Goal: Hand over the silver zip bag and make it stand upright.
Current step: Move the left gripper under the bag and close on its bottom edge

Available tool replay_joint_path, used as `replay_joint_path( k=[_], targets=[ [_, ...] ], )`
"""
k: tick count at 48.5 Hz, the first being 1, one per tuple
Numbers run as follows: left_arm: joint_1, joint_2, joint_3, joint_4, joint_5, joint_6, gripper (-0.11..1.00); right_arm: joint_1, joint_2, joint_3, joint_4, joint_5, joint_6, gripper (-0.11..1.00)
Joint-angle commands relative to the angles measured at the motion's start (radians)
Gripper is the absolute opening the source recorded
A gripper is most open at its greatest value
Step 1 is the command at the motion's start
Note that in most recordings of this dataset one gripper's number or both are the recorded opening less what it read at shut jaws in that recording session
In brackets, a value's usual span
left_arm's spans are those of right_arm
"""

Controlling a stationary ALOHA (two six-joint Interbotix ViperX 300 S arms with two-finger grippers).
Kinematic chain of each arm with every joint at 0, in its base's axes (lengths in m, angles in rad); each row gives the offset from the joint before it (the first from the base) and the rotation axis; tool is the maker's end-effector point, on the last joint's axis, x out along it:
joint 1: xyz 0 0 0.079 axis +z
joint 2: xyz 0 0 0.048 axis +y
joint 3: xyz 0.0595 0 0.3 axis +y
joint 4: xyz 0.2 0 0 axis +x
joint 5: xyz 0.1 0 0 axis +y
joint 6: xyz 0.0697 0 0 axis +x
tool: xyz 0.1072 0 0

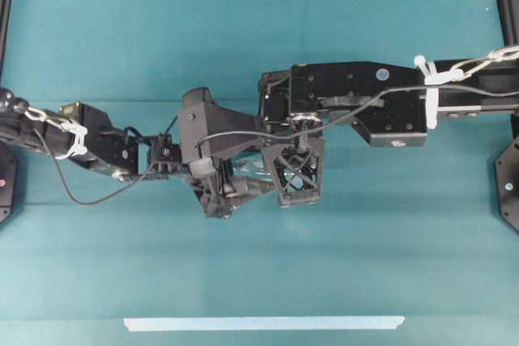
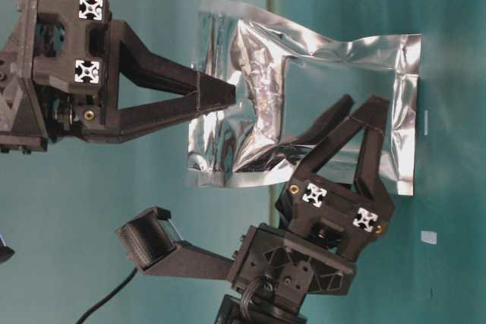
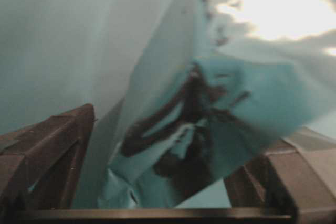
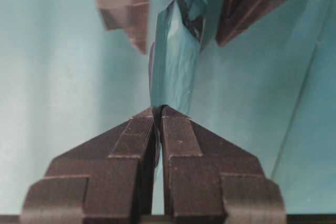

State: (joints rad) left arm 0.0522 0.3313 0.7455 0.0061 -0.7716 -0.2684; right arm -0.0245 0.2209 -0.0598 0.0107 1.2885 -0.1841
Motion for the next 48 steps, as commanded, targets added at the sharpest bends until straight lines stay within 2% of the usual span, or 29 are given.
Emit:
replay_joint_path(
  k=[1, 5, 10, 12, 25, 38, 48],
  targets=[
    [-0.006, -0.009, 0.009, 0.002, -0.032, -0.008, 0.85, 0.002, -0.008, -0.005, 0.003, 0.0, 0.011, 0.04],
    [-0.009, -0.009, 0.021, 0.002, -0.081, -0.009, 0.69, 0.002, -0.008, -0.003, 0.003, 0.0, 0.012, 0.04],
    [-0.017, -0.009, 0.026, 0.003, -0.14, 0.006, 0.43, 0.002, -0.008, -0.003, 0.005, 0.0, 0.012, 0.04],
    [-0.02, -0.008, 0.029, 0.003, -0.147, 0.012, 0.38, 0.002, -0.008, -0.003, 0.005, 0.0, 0.012, 0.04],
    [-0.031, -0.005, 0.034, 0.002, -0.098, 0.026, 0.34, 0.002, -0.008, -0.003, 0.005, -0.002, 0.014, 0.04],
    [-0.037, -0.003, 0.023, 0.002, -0.041, 0.106, 0.3, 0.003, -0.008, -0.003, 0.005, -0.005, 0.031, 0.04],
    [-0.037, -0.003, 0.025, 0.002, -0.029, 0.123, 0.3, 0.011, -0.008, -0.003, 0.005, -0.026, 0.048, 0.04]
  ],
)
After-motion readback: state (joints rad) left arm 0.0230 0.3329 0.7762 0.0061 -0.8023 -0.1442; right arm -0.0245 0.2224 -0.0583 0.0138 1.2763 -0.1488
